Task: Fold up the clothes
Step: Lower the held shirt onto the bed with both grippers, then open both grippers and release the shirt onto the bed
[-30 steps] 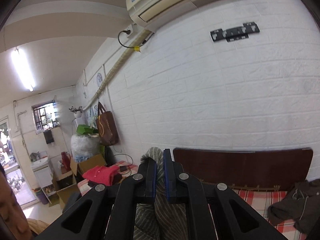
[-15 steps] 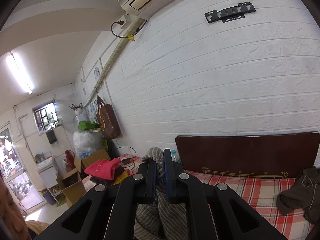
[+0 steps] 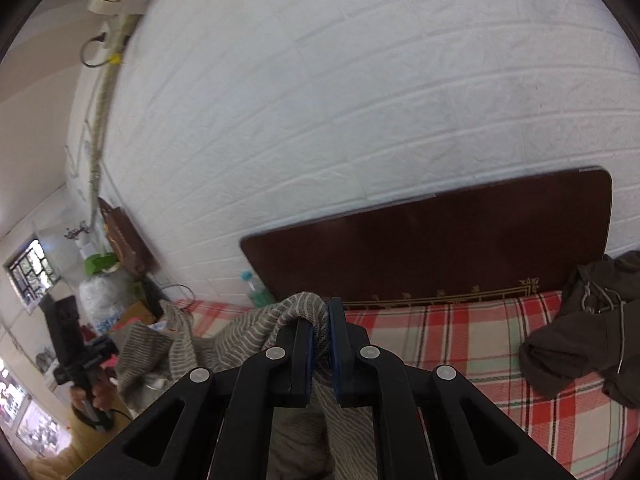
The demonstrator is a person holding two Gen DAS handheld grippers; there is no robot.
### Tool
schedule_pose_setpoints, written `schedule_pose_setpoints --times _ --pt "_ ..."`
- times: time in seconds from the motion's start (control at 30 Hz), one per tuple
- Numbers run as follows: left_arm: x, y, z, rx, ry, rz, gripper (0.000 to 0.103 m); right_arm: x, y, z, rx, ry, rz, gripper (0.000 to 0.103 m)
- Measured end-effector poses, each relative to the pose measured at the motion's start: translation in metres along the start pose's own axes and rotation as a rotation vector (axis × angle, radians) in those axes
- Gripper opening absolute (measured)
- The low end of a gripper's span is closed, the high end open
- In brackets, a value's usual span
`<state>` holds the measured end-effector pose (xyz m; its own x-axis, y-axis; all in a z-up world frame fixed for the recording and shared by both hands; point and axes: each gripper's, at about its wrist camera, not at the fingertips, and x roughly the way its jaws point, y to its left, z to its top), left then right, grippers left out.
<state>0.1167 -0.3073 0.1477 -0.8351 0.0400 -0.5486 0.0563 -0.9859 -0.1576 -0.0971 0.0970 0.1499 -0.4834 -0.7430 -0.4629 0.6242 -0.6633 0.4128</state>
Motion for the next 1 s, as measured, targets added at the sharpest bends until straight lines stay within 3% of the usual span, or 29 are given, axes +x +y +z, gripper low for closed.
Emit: schedule_pose_setpoints --times 0.1,0.23,0.33,0.43,0.53,0.6,0.63,0.7,0.73,0.77,0.8,0.9,0.93,1.0 --pt "0.084 0.015 0.008 -0.025 0.148 0.087 0.008 0.080 -0.046 -0.002 0.050 0.102 -0.104 0.007" --pt "0.190 0.040 -0.013 -0.100 0.350 0.141 0.009 0.171 -0.096 -0.019 0.090 0.236 -0.206 0.007" --pt "0.247 0.056 -0.040 -0.145 0.466 0.179 0.018 0.223 -0.126 -0.036 0.100 0.296 -0.282 0.010" --pt "0.281 0.074 -0.055 -0.246 0.552 0.170 0.027 0.252 -0.153 -0.056 0.136 0.351 -0.342 0.024" --pt "0.280 0.088 -0.055 -0.328 0.545 0.145 0.032 0.257 -0.159 -0.066 0.093 0.364 -0.408 0.036" --pt "0.272 0.089 -0.058 -0.320 0.522 0.130 0.049 0.244 -0.148 -0.069 0.034 0.321 -0.416 0.043" --pt "0.268 0.089 -0.060 -0.307 0.511 0.125 0.052 0.237 -0.134 -0.069 -0.026 0.303 -0.379 0.044" --pt "0.258 0.088 -0.065 -0.280 0.490 0.115 0.073 0.224 -0.104 -0.074 -0.164 0.281 -0.306 0.049" --pt "0.254 0.087 -0.067 -0.267 0.479 0.110 0.079 0.222 -0.087 -0.081 -0.248 0.292 -0.274 0.052" --pt "0.249 0.087 -0.069 -0.253 0.469 0.106 0.081 0.220 -0.070 -0.088 -0.332 0.304 -0.242 0.056" --pt "0.245 0.086 -0.072 -0.240 0.458 0.101 0.081 0.220 -0.055 -0.096 -0.394 0.324 -0.213 0.066" --pt "0.231 0.085 -0.079 -0.200 0.426 0.086 0.081 0.243 -0.030 -0.126 -0.539 0.437 -0.176 0.070" --pt "0.226 0.084 -0.081 -0.187 0.416 0.081 0.081 0.256 -0.028 -0.135 -0.551 0.482 -0.200 0.070" --pt "0.217 0.083 -0.085 -0.160 0.394 0.071 0.081 0.282 -0.041 -0.143 -0.454 0.568 -0.194 0.068"
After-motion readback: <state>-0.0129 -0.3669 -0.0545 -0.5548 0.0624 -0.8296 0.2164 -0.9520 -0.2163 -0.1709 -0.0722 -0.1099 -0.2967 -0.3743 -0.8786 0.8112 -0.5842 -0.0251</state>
